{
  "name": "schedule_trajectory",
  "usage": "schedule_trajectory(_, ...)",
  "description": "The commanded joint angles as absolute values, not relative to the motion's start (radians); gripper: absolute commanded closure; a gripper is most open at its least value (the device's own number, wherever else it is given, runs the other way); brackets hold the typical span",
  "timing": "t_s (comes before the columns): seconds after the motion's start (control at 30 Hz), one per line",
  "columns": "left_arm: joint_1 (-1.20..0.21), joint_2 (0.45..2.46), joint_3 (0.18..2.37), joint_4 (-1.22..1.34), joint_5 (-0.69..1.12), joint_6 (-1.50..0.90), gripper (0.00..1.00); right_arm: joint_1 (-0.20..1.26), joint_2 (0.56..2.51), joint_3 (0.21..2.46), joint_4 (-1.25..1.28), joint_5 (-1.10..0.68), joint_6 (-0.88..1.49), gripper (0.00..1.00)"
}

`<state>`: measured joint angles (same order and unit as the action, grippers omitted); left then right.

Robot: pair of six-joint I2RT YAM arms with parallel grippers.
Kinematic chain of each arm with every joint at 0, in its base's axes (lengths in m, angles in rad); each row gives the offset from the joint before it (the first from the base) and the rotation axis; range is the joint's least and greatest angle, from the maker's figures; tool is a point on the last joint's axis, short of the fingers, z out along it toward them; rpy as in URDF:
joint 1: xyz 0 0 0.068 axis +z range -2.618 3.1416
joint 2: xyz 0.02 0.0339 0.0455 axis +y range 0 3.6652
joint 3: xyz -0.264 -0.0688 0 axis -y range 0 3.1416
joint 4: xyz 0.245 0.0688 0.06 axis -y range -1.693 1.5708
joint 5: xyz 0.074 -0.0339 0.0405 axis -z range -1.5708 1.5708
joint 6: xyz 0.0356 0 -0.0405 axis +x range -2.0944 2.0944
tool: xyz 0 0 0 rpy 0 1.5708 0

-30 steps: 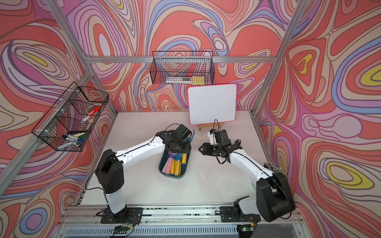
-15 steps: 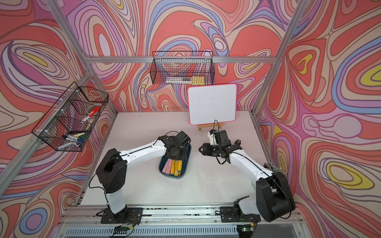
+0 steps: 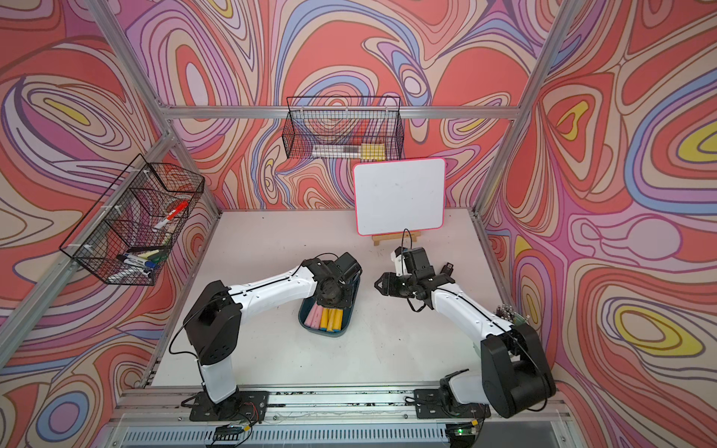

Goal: Put the rake into the storage box
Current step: Place the rake in the storage box, then reset both arms

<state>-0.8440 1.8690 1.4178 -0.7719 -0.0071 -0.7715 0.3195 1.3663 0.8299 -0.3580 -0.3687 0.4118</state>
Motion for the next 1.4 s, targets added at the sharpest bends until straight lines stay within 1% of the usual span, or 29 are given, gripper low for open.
schedule_trajectory(0.0,-0.854,1.877,1.393,-0.825,-0.005,-0.794,0.97,0.316,1.367,0.817,-0.337,-0.38,0.421,0.5)
schedule_trajectory(0.03,-0.856,1.876,1.392,-0.827,-0.009,-0.797,0.94,0.316,1.37,0.817,-0.336,-0.382,0.42,0.5)
schedule_trajectory(0.07,-0.855,1.873,1.39,-0.827,-0.015,-0.801,0.89,0.316,1.371,0.818,-0.335,-0.383,0.422,0.5)
schedule_trajectory(0.1,-0.856,1.868,1.388,-0.827,-0.021,-0.802,0.81,0.316,1.373,0.817,-0.333,-0.384,0.422,0.5)
schedule_trajectory(0.13,-0.856,1.865,1.387,-0.826,-0.029,-0.804,0.76,0.316,1.374,0.818,-0.332,-0.385,0.422,0.5)
schedule_trajectory(0.23,-0.856,1.857,1.398,-0.832,-0.049,-0.801,0.67,0.316,1.38,0.818,-0.331,-0.381,0.423,0.5)
schedule_trajectory(0.33,-0.857,1.859,1.431,-0.851,-0.074,-0.788,0.62,0.316,1.381,0.821,-0.336,-0.364,0.425,0.49)
schedule_trajectory(0.53,-0.857,1.858,1.515,-0.87,-0.153,-0.741,0.62,0.316,1.367,0.819,-0.354,-0.251,0.429,0.48)
schedule_trajectory(0.63,-0.856,1.843,1.538,-0.849,-0.219,-0.687,0.6,0.315,1.355,0.823,-0.385,-0.096,0.441,0.48)
schedule_trajectory(0.73,-0.855,1.82,1.548,-0.834,-0.314,-0.615,0.54,0.309,1.359,0.849,-0.47,0.152,0.447,0.47)
schedule_trajectory(0.77,-0.855,1.813,1.551,-0.842,-0.372,-0.588,0.52,0.303,1.361,0.858,-0.498,0.234,0.446,0.46)
schedule_trajectory(0.83,-0.85,1.796,1.543,-0.854,-0.5,-0.539,0.45,0.281,1.359,0.859,-0.523,0.355,0.447,0.45)
schedule_trajectory(0.87,-0.845,1.784,1.525,-0.852,-0.577,-0.517,0.38,0.269,1.353,0.849,-0.52,0.404,0.447,0.44)
schedule_trajectory(0.9,-0.836,1.77,1.503,-0.848,-0.643,-0.497,0.3,0.259,1.343,0.833,-0.502,0.454,0.446,0.44)
schedule_trajectory(0.93,-0.825,1.749,1.478,-0.833,-0.7,-0.48,0.11,0.253,1.333,0.815,-0.485,0.496,0.452,0.44)
schedule_trajectory(0.97,-0.81,1.718,1.435,-0.8,-0.751,-0.459,0.01,0.25,1.315,0.79,-0.461,0.564,0.471,0.44)
schedule_trajectory(1.03,-0.777,1.631,1.324,-0.692,-0.858,-0.419,0.01,0.25,1.27,0.727,-0.385,0.645,0.489,0.44)
schedule_trajectory(1.1,-0.725,1.506,1.167,-0.518,-0.916,-0.377,0.01,0.249,1.21,0.66,-0.285,0.7,0.488,0.43)
schedule_trajectory(1.2,-0.618,1.323,0.929,-0.222,-0.907,-0.308,0.01,0.247,1.148,0.593,-0.159,0.778,0.455,0.42)
schedule_trajectory(1.27,-0.552,1.247,0.786,-0.02,-0.923,-0.217,0.01,0.247,1.135,0.541,-0.041,0.795,0.391,0.42)
schedule_trajectory(1.37,-0.497,1.239,0.665,0.221,-0.899,-0.033,0.01,0.247,1.171,0.481,0.098,0.799,0.345,0.42)
